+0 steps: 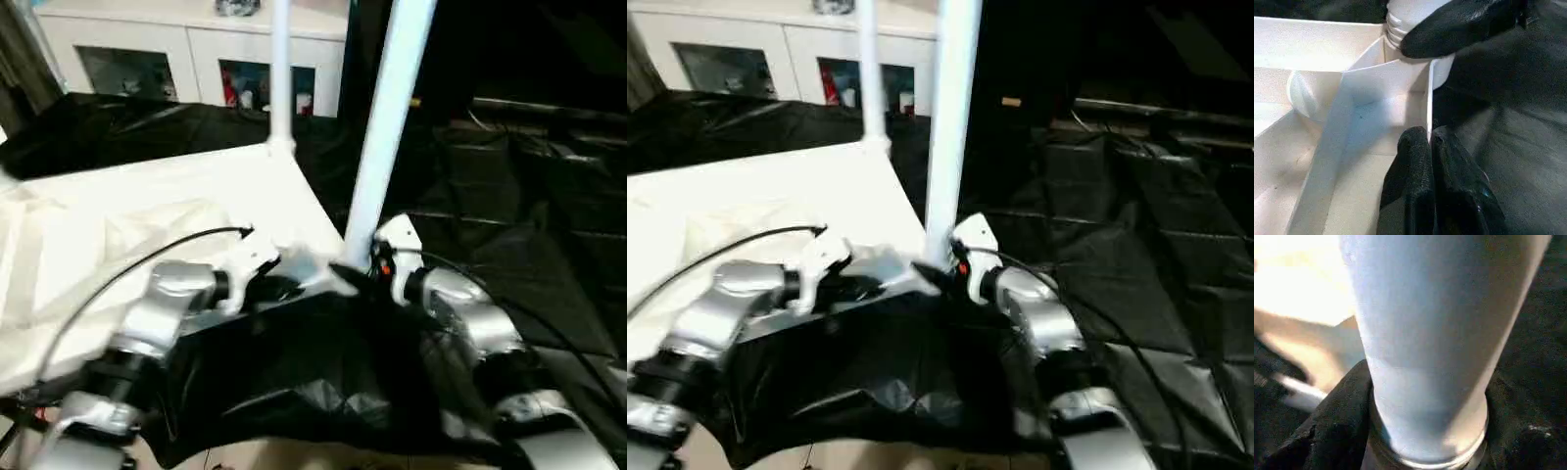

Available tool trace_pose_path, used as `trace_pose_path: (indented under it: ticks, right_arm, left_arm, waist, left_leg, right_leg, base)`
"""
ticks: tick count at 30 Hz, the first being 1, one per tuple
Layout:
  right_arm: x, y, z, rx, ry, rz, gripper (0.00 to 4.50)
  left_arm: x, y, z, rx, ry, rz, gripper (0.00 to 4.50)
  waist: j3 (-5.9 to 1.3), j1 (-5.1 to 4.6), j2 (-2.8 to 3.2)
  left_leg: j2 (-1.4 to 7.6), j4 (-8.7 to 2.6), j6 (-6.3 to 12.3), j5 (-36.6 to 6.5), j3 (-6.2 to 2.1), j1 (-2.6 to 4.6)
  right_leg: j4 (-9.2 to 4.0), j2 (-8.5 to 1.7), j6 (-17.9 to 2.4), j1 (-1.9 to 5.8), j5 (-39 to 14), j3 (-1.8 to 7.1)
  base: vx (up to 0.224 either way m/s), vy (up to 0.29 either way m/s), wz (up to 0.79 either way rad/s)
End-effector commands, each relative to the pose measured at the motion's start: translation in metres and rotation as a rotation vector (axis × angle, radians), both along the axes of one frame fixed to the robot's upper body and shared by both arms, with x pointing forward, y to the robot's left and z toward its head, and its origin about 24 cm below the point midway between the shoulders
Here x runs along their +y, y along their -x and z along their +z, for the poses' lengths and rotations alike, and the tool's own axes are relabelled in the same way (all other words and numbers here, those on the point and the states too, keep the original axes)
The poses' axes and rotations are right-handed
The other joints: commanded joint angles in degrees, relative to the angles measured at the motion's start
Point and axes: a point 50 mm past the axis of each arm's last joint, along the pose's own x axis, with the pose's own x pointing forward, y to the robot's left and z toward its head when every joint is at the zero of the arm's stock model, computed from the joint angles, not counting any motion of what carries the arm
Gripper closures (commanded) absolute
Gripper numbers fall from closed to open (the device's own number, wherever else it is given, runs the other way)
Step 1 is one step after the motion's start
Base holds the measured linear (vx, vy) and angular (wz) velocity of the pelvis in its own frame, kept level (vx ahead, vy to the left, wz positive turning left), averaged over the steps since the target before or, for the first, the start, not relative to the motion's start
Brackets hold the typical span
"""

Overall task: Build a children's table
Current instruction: Rotate leg to tighten

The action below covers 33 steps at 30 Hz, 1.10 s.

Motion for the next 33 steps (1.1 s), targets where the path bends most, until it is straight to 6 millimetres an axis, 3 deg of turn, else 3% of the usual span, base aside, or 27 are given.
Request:
trace_pose_path:
  ticks: [1, 4, 6, 11, 13, 17, 18, 24, 29, 33]
  right_arm:
    - [0.034, 0.007, -0.009, 0.045, -0.011, 0.025, 1.78]
    - [0.046, 0.008, -0.007, 0.021, -0.027, 0.036, 1.78]
    - [0.055, 0.012, -0.006, 0.032, -0.069, 0.077, 1.22]
    - [0.056, 0.013, -0.004, 0.044, -0.102, 0.119, 0.79]
    - [0.042, 0.013, 0.0, 0.021, -0.068, 0.195, 0.79]
    - [0.034, 0.014, 0.004, 0.007, -0.059, 0.252, 0.79]
    - [0.027, 0.015, 0.006, -0.002, -0.051, 0.298, 0.79]
    - [-0.001, 0.023, 0.016, -0.008, -0.011, 0.492, 0.79]
    - [-0.011, 0.032, 0.015, 0.019, 0.031, 0.614, 0.79]
    - [-0.016, 0.036, 0.017, 0.055, 0.038, 0.674, 1.14]
  left_arm:
    - [-0.029, -0.007, 0.011, -0.055, 0.069, 0.027, 4.5]
    - [-0.038, -0.006, 0.012, -0.062, 0.086, 0.028, 4.5]
    - [-0.046, -0.004, 0.014, -0.061, 0.105, 0.01, 4.5]
    - [-0.048, 0.001, 0.013, -0.05, 0.111, -0.026, 4.5]
    - [-0.037, 0.004, 0.011, -0.041, 0.093, -0.057, 4.5]
    - [-0.031, 0.006, 0.01, -0.032, 0.08, -0.088, 4.5]
    - [-0.026, 0.009, 0.009, -0.028, 0.071, -0.121, 4.5]
    - [-0.003, 0.019, 0.011, 0.012, 0.05, -0.271, 4.5]
    - [0.008, 0.02, 0.013, 0.032, 0.029, -0.319, 4.5]
    - [0.019, 0.021, 0.014, 0.056, 0.01, -0.368, 4.5]
  waist:
    - [-3.13, 0.21, -0.09]
    - [-3.32, 0.39, -0.06]
    - [-3.38, 0.46, -0.1]
    - [-3.3, 0.51, -0.04]
    - [-3.33, 0.55, 0.24]
    - [-3.48, 0.51, 0.0]
    - [-3.42, 0.52, 0.49]
    - [-3.33, 0.66, 0.04]
    - [-3.26, 1.26, 0.13]
    - [-3.35, 1.47, 0.01]
  left_leg:
    - [-0.62, -4.02, 0.41, -9.21, 1.06, -0.42]
    - [-0.61, -3.97, 0.73, -8.59, 1.02, -0.42]
    - [-0.66, -3.91, 1.27, -8.09, 1.04, -0.47]
    - [-0.64, -3.93, 1.73, -8.57, 1.08, -0.48]
    - [-0.65, -3.92, 1.83, -8.84, 1.01, -0.49]
    - [-0.65, -3.73, 2.78, -7.23, 1.09, -0.6]
    - [-0.65, -3.74, 2.78, -7.18, 1.05, -0.55]
    - [-0.43, -3.74, 3.79, -8.91, 1.17, -0.28]
    - [-0.3, -3.81, 3.4, -8.72, 1.16, -0.22]
    - [-0.3, -3.71, 3.59, -7.26, 1.18, -0.26]
  right_leg:
    - [-4.19, -2.51, -10.89, 3.03, -12.21, 1.26]
    - [-3.97, -2.5, -11.07, 3.16, -9.97, 1.21]
    - [-3.86, -2.45, -11.42, 3.3, -8.31, 1.19]
    - [-3.86, -2.48, -11.85, 3.32, -7.93, 1.2]
    - [-3.85, -2.47, -11.87, 3.42, -8.0, 1.19]
    - [-3.52, -2.43, -12.96, 3.63, -4.49, 1.17]
    - [-3.51, -2.44, -13.15, 3.54, -4.21, 1.19]
    - [-3.66, -2.42, -14.09, 3.41, -5.52, 1.08]
    - [-3.49, -2.49, -13.78, 3.37, -5.92, 1.13]
    - [-3.28, -2.48, -13.99, 3.46, -4.6, 1.06]
  base:
    - [0.0, 0.0, 0.0]
    - [0.0, 0.0, 0.0]
    - [0.0, 0.0, 0.0]
    - [0.0, 0.0, 0.0]
    - [0.0, 0.0, 0.0]
    - [0.0, 0.0, 0.0]
    - [0.0, 0.0, 0.0]
    - [0.0, 0.0, 0.0]
    - [0.0, 0.0, 0.0]
    - [0.0, 0.0, 0.0]
